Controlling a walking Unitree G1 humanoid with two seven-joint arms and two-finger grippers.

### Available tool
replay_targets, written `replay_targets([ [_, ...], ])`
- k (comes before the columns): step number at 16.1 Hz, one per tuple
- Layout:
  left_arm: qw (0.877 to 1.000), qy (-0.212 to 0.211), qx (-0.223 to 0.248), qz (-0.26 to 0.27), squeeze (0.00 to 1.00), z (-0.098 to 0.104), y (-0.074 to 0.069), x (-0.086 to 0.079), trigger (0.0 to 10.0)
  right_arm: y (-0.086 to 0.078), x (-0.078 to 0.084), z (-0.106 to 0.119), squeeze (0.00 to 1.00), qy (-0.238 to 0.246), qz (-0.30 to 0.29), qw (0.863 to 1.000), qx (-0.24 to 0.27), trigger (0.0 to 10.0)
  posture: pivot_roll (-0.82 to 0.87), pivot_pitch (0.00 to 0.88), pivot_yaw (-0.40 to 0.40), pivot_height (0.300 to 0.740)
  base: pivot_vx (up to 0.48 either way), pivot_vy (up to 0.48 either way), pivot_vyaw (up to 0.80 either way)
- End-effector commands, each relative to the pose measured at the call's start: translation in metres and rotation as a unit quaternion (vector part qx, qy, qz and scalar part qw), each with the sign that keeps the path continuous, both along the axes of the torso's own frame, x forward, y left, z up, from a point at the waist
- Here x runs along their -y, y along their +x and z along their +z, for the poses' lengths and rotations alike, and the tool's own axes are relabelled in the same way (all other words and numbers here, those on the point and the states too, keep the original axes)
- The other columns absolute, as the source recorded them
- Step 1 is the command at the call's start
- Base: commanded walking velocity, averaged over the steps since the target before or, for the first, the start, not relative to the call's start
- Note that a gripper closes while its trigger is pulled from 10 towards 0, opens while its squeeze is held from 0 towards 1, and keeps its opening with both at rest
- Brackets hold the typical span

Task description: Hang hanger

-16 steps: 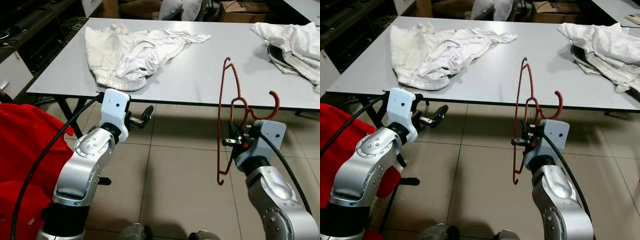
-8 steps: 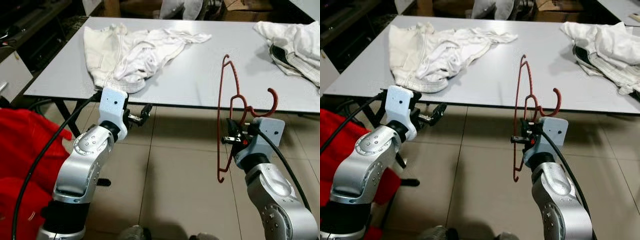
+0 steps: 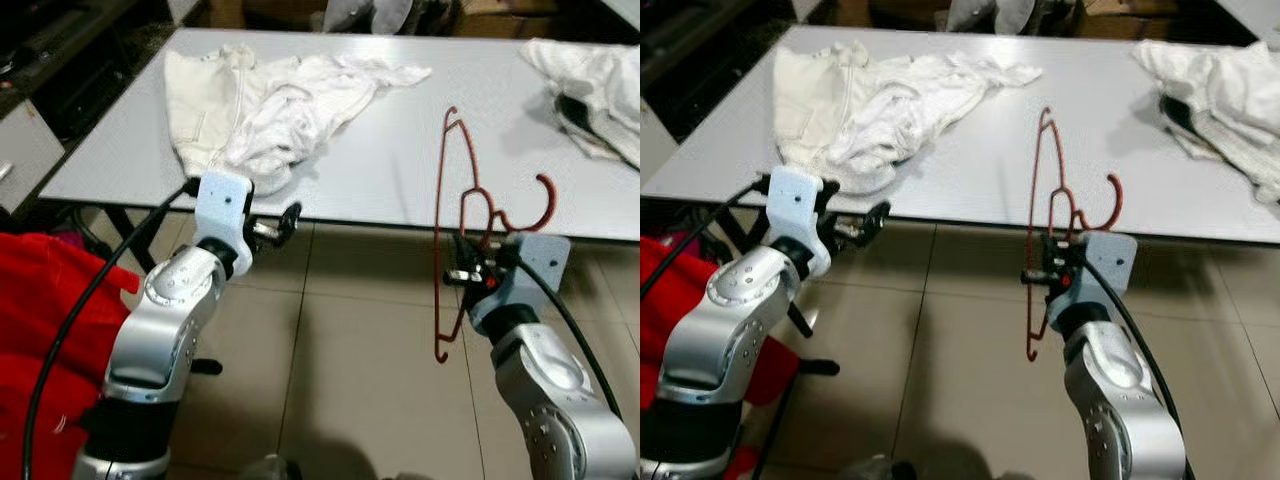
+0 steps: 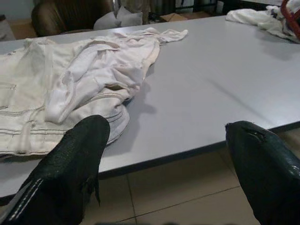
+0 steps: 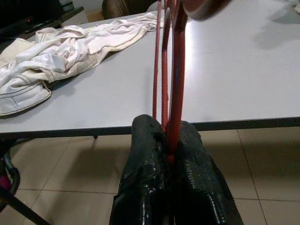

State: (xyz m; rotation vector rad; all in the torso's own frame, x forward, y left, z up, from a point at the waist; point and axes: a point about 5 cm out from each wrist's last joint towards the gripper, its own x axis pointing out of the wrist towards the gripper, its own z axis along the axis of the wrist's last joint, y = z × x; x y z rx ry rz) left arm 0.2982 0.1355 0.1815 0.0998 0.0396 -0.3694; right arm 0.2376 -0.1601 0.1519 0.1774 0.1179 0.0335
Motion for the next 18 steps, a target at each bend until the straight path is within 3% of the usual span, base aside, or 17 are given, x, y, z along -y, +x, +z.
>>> replay_targets([
  [1,1.0,0.0,-0.007,0.004,0.0,-0.0013,0.0005,-0.0029,10.0,0.0008,-0.0004,-0.0007,0.0,0.003,0.006,1.0,-0.001,10.0,0.02,0.05,0.047,0.74,0.251,0.0,0.0],
  [2,1.0,-0.004,-0.011,0.003,0.0,-0.0019,0.0001,-0.0026,10.0,0.0004,-0.0005,-0.0008,0.0,0.003,0.006,1.0,-0.001,10.0,0.02,0.05,0.047,0.74,0.255,0.0,0.0],
  [3,0.999,-0.021,-0.024,-0.005,0.55,-0.0033,-0.0013,-0.0012,10.0,0.0002,-0.0005,-0.001,0.0,0.003,0.006,1.0,-0.002,10.0,0.02,0.05,0.047,0.74,0.255,0.0,0.0],
  [4,0.999,-0.026,-0.026,-0.004,1.0,-0.0023,-0.0018,-0.0006,10.0,0.0001,-0.0004,-0.0008,0.0,0.002,0.006,1.0,-0.001,10.0,0.02,0.051,0.048,0.74,0.281,0.0,0.0],
  [18,1.0,-0.019,-0.022,-0.004,1.0,-0.0006,-0.0007,-0.0027,10.0,-0.0005,-0.002,-0.0006,0.0,0.001,0.01,1.0,0.002,10.0,0.02,0.051,0.052,0.74,0.3,0.0,0.0],
])
